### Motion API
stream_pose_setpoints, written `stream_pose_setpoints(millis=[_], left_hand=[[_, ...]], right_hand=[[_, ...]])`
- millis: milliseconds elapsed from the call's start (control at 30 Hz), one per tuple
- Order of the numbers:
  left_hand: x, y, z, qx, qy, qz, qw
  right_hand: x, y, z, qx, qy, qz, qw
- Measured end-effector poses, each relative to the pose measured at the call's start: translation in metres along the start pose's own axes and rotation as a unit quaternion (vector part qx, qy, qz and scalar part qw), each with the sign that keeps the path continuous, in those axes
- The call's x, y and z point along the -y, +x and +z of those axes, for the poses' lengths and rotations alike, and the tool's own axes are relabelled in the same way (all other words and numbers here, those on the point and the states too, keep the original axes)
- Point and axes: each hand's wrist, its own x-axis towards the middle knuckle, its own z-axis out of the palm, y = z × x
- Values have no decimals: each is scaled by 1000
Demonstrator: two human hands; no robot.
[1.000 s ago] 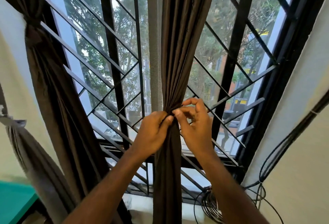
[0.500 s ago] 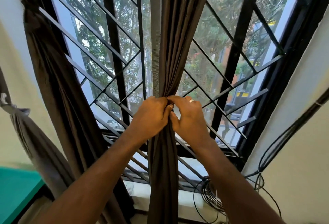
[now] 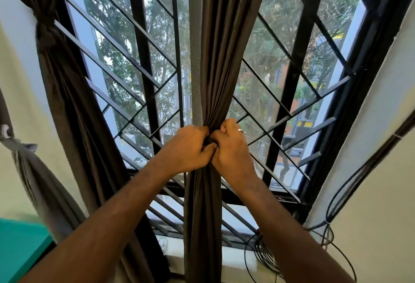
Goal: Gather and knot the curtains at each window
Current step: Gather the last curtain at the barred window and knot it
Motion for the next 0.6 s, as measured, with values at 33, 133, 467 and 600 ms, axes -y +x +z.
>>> stream_pose_setpoints(millis=[33,133,467,600], left_hand=[[1,-1,-1,5,-9,6,1000],[2,-7,4,-5,-29,29,999],[7,-1,13,-94,-83,3,992],[12,5,9,-103,-190,-89,972]], right_hand=[[-2,3,-2,19,11,0,1000],[-12,12,-7,86,20,-10,996],[-21,12,-34,2,257,256,932],[-17,-4,-32,35,256,277,926]])
